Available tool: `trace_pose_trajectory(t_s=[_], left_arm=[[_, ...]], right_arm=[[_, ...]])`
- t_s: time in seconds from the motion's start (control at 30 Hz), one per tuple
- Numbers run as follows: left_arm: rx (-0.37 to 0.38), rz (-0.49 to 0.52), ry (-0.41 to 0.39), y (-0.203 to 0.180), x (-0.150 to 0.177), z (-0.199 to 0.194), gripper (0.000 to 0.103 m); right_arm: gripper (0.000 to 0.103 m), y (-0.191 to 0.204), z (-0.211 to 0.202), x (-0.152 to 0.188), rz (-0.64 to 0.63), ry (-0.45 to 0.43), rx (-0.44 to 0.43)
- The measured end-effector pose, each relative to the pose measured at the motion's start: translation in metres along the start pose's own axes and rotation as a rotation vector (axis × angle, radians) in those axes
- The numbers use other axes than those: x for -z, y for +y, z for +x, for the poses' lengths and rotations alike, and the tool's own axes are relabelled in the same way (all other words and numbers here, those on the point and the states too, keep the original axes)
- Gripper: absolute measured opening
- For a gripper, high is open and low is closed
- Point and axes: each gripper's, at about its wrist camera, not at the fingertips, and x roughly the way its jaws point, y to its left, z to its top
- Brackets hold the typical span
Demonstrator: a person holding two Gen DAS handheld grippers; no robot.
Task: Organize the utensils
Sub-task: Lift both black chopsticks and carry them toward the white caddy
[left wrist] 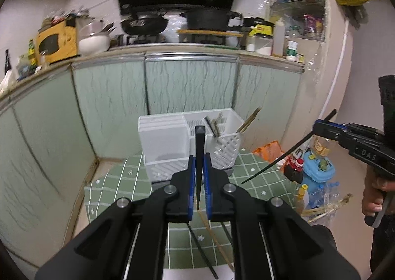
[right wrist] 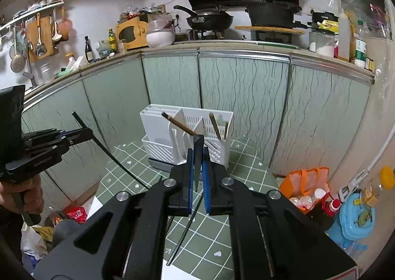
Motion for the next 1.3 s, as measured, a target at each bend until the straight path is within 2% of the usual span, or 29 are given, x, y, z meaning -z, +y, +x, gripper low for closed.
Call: trace_pose_trajectory(t_s=[0.13, 0.27, 0.63, 0.9, 1.1, 1.3], left_arm=[[0.024, 0.039, -0.020, -0.007, -0.020, -0.002, 0.008], [0.065, 0.045, -0.031, -0.007, -0.040, -0.001, 0.008], [0.118, 0.054, -0.066, -0.009, -0.095, 0.014, 0.008], [0.155, 0.080, -0.109, -0.017, -0.136, 0.029, 0.008], [0.171, 0.058, -0.120, -0.014, -0.153, 0.063, 0.008], [0.183, 0.030, -0.106, -0.009, -0.146, 0.105, 0.008]], right_arm=[[0.006, -0.004, -0.002, -0.017, -0.010, -0.003, -0.008], [0.006, -0.006, -0.003, -0.037, -0.032, -0.002, -0.022], [0.006, -0.012, 0.006, -0.098, -0.090, -0.008, -0.081], [0.006, -0.036, 0.024, -0.139, -0.070, -0.016, -0.086], [0.006, -0.055, 0.053, -0.147, -0.057, 0.002, -0.086], [0.006, -0.072, 0.085, -0.134, -0.034, 0.021, -0.084]])
